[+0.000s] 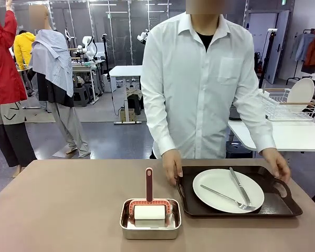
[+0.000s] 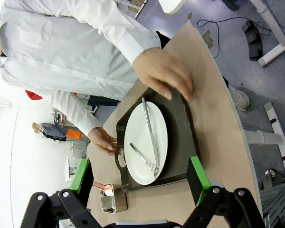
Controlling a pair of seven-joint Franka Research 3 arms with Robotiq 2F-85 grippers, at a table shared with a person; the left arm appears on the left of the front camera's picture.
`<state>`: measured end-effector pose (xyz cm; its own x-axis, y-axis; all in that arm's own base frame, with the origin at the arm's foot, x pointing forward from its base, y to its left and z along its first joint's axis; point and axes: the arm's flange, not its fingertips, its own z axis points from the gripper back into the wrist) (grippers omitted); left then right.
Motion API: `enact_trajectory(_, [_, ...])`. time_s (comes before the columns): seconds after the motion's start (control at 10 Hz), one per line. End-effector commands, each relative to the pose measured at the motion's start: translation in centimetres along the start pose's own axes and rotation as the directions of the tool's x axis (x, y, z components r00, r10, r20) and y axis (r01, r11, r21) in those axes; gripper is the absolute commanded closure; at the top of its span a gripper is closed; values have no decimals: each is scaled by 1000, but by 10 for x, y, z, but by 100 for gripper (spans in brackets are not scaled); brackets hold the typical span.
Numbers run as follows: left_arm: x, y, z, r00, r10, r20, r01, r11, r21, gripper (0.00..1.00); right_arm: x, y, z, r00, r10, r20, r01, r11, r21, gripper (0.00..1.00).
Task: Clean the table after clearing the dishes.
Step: When the right (or left) Handle tray is removed, use the right hand (or left hand) to clean the right (or left) side of the table with the Lint Roller.
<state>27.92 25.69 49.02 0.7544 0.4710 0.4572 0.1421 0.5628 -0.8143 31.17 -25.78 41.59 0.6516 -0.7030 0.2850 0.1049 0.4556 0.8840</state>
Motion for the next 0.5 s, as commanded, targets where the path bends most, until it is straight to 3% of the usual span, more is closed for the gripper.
enact_trajectory(0.0, [1,0,1,1000,-3,7,3,1000,-1,0,-1,-1,0,1000,6,11,-7,1000,15,0])
enact_trajectory(0.4, [1,0,1,1000,-3,7,3,1000,-1,0,-1,-1,0,1000,6,11,-7,1000,15,0])
